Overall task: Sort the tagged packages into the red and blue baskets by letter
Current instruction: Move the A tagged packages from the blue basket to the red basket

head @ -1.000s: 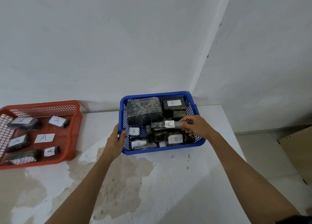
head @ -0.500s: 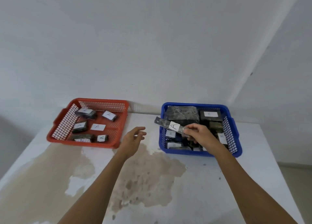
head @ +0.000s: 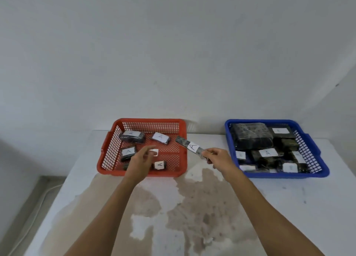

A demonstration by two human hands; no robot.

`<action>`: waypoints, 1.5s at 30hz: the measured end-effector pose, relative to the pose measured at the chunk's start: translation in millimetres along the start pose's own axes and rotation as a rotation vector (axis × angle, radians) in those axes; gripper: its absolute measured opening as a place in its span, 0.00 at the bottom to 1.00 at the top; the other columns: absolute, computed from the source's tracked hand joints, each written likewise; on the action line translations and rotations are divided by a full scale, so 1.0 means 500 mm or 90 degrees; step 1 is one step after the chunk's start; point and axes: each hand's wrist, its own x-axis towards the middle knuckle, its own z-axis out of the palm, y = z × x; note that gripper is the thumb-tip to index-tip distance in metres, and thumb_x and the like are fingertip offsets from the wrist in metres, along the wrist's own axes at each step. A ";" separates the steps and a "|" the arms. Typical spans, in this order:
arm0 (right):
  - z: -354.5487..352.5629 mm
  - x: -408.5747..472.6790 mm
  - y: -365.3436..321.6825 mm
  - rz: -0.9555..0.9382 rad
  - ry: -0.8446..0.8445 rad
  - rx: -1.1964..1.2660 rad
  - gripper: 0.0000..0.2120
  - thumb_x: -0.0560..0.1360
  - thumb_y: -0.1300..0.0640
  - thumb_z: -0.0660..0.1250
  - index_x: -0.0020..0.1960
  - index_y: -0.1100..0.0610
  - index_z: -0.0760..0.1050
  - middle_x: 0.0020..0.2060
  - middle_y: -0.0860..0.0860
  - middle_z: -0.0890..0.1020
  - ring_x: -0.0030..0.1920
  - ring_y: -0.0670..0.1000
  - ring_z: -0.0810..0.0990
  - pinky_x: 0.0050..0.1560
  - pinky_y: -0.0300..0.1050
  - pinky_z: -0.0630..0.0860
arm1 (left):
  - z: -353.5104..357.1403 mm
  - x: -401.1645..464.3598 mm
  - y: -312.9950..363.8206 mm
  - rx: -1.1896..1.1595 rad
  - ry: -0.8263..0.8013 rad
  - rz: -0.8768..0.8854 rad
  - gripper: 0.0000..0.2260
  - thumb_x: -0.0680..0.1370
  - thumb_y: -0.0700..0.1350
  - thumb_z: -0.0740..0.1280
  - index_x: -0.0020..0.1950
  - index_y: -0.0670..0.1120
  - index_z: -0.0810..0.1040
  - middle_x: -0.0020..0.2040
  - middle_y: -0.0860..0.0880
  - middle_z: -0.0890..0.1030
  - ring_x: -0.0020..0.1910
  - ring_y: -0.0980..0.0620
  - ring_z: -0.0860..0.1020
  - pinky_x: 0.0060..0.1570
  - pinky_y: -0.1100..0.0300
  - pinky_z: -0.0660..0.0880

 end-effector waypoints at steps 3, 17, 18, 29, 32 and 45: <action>0.099 -0.004 -0.017 0.018 0.042 0.038 0.08 0.74 0.52 0.74 0.49 0.56 0.82 0.40 0.51 0.84 0.36 0.47 0.79 0.35 0.39 0.72 | -0.057 0.021 -0.050 0.020 -0.017 0.006 0.13 0.82 0.49 0.59 0.66 0.52 0.73 0.57 0.50 0.81 0.52 0.54 0.80 0.46 0.58 0.81; 0.359 0.068 -0.042 -0.027 0.517 -0.234 0.08 0.77 0.43 0.67 0.46 0.47 0.79 0.40 0.46 0.81 0.44 0.49 0.70 0.48 0.46 0.60 | -0.198 0.169 -0.234 0.220 0.103 0.071 0.23 0.79 0.59 0.60 0.73 0.52 0.66 0.73 0.46 0.67 0.75 0.44 0.60 0.73 0.39 0.53; 0.364 0.070 -0.036 -0.027 0.532 -0.255 0.09 0.77 0.42 0.67 0.46 0.47 0.80 0.40 0.47 0.82 0.44 0.49 0.69 0.47 0.45 0.58 | -0.202 0.169 -0.244 0.221 0.106 0.074 0.24 0.79 0.59 0.60 0.73 0.52 0.65 0.74 0.46 0.66 0.75 0.44 0.59 0.73 0.39 0.54; 0.358 0.085 0.004 -0.098 0.469 -0.722 0.17 0.76 0.39 0.66 0.47 0.52 0.84 0.40 0.52 0.85 0.43 0.54 0.75 0.47 0.49 0.68 | -0.196 0.165 -0.282 0.196 0.101 0.102 0.28 0.77 0.58 0.64 0.75 0.54 0.63 0.77 0.50 0.58 0.76 0.44 0.57 0.71 0.37 0.61; 0.349 0.077 0.005 -0.160 0.424 -0.793 0.16 0.69 0.41 0.75 0.46 0.53 0.83 0.38 0.52 0.85 0.41 0.55 0.77 0.46 0.51 0.73 | -0.195 0.167 -0.286 0.206 0.106 0.108 0.29 0.76 0.59 0.65 0.74 0.52 0.64 0.77 0.48 0.59 0.76 0.44 0.58 0.70 0.37 0.62; 0.357 0.103 0.001 -0.234 0.161 -0.959 0.16 0.77 0.44 0.67 0.57 0.55 0.81 0.59 0.53 0.82 0.64 0.58 0.73 0.73 0.56 0.58 | -0.196 0.169 -0.292 0.201 0.101 0.098 0.29 0.76 0.59 0.66 0.74 0.54 0.63 0.78 0.50 0.58 0.76 0.44 0.58 0.68 0.36 0.63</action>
